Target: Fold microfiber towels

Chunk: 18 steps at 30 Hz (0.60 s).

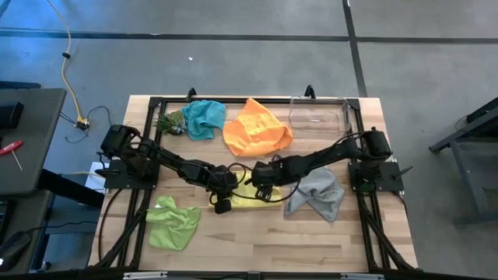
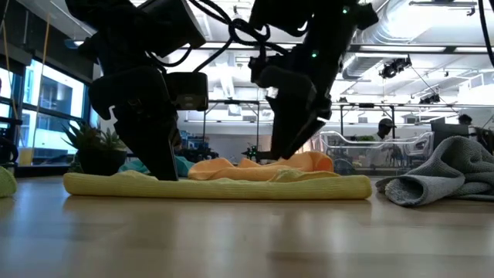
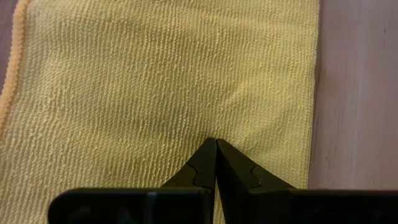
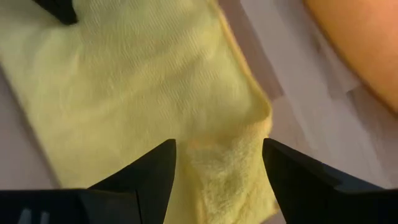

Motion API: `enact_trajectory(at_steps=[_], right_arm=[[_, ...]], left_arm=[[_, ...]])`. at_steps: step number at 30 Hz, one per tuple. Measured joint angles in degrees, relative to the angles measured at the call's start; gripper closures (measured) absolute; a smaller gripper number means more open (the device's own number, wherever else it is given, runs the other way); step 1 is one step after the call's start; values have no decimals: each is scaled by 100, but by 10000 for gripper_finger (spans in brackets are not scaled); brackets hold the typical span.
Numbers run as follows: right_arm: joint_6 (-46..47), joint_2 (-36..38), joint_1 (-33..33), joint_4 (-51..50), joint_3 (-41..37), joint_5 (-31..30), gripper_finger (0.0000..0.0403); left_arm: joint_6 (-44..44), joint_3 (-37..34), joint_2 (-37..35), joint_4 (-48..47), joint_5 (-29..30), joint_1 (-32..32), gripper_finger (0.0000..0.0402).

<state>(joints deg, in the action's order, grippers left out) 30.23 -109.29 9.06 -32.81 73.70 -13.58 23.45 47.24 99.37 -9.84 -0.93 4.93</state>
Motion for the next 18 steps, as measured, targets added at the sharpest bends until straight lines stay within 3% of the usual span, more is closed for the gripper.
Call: enact_trajectory(at_steps=[7, 18], right_arm=[[-201, -295, -4, -25, -1, 89, 169], [-476, -316, -171, -1280, -1, -1157, 169]], left_arm=[[12, 0, 0, -11, -13, -4, 401], [17, 1, 0, -19, -11, -2, 401]])
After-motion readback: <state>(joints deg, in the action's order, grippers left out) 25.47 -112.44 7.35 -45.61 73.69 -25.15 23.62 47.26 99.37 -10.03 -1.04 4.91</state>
